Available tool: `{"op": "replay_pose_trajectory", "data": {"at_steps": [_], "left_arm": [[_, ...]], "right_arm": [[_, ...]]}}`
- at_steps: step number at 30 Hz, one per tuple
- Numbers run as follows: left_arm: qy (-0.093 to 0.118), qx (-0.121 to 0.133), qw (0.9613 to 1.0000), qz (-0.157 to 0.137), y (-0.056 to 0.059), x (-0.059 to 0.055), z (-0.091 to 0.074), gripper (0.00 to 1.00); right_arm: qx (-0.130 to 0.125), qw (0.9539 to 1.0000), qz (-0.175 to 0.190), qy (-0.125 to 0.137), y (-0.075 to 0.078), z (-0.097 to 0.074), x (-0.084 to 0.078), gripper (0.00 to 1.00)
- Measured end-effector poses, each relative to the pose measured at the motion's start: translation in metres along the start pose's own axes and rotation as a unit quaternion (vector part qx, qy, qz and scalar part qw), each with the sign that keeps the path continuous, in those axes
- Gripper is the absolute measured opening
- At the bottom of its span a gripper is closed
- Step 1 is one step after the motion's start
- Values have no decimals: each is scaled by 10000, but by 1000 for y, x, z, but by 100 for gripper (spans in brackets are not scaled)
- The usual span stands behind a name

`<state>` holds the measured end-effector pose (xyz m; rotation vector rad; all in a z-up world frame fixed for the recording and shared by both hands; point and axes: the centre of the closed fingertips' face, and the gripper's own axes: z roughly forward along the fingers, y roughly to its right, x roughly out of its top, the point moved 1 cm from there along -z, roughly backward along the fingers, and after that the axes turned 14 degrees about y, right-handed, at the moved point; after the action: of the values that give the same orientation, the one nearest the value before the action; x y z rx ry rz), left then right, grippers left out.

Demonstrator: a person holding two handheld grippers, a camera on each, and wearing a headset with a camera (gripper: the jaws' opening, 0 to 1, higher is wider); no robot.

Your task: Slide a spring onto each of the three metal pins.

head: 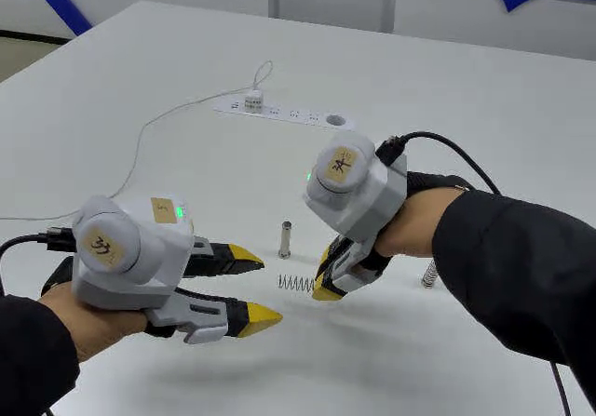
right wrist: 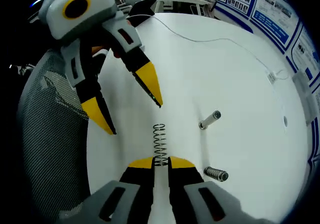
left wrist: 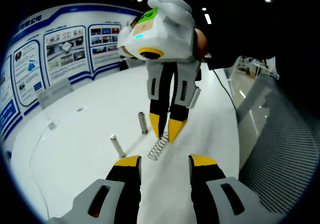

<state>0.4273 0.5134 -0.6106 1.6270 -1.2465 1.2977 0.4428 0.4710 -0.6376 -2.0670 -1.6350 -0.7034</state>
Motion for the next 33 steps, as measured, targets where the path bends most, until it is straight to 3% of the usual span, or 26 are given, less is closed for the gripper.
{"op": "replay_pose_trajectory", "data": {"at_steps": [13,27,33], "left_arm": [[-40,-288,9994,200,9,2,8,32],[-87,-538,9978,376,19,1,11,14],[-111,-576,9974,408,21,0,11,12]], "right_arm": [[262,9983,-521,18,-24,-14,17,11],[410,9965,-727,-50,-32,-18,18,11],[454,9961,-757,-51,-35,-18,16,11]]}}
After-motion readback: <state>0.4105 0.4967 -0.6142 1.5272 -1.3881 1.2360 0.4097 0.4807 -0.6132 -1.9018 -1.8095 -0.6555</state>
